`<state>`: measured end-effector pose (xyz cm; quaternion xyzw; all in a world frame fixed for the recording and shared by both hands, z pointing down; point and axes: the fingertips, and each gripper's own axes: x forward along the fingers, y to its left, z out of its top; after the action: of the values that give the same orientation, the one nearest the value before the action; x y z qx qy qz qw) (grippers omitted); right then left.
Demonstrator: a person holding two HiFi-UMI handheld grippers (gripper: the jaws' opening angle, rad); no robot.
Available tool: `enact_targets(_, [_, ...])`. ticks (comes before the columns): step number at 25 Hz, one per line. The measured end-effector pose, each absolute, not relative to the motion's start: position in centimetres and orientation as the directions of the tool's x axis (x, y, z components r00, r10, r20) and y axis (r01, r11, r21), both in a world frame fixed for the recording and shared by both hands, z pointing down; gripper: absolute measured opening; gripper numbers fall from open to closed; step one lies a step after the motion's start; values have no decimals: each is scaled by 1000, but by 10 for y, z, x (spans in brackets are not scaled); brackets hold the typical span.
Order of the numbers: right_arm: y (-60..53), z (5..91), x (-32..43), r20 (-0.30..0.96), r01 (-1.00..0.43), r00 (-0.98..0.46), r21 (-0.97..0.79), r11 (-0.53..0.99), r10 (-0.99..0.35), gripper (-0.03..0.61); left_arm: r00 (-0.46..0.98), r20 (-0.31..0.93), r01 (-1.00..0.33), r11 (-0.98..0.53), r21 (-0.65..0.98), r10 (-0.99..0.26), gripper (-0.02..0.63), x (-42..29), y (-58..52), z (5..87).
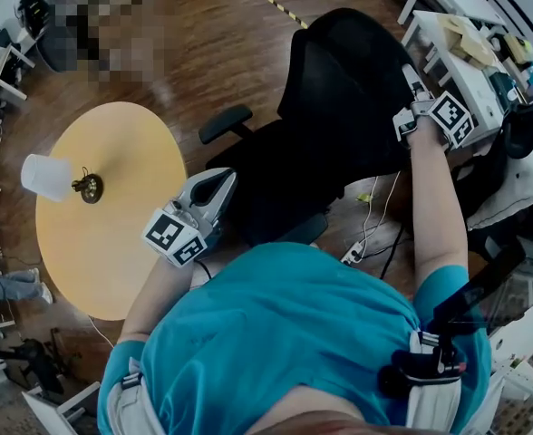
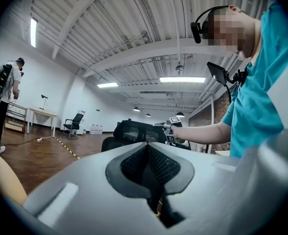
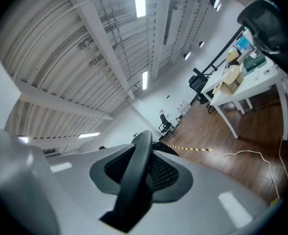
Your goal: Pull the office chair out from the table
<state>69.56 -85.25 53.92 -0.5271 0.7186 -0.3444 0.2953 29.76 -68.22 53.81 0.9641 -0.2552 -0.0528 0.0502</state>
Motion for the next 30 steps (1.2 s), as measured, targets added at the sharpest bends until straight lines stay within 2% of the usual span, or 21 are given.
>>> enact_targets(5, [-872,542,764,-54,-514,-229,-841,168,-972,75,865,-54,-490,-862,126,-499,23,338,-699,533])
enact_targets(10, [-884,543,818,-35,-533,-221,-832,151,-975,71,862,-38,-498,-858,123,-506,23,365,-709,528])
enact_targets(14, [-886,551,867,47,-576,-164,-815,57,-985,69,862,-26,-500,-858,117,-506,23,389,-716,528])
enact_targets(17, [-900,554,915,-14,-550,-196,-826,122,-981,69,863,-16,-501,-859,105,-505,23,429,-721,530])
enact_targets(20, [-904,562,963,-21,-547,-191,-828,124,-981,69,863,-12,-502,-859,97,-506,23,464,-721,534])
enact_targets(30, [-902,566,1017,5,-572,-150,-816,83,-989,69,857,-9,-513,-854,86,-516,23,470,-710,534])
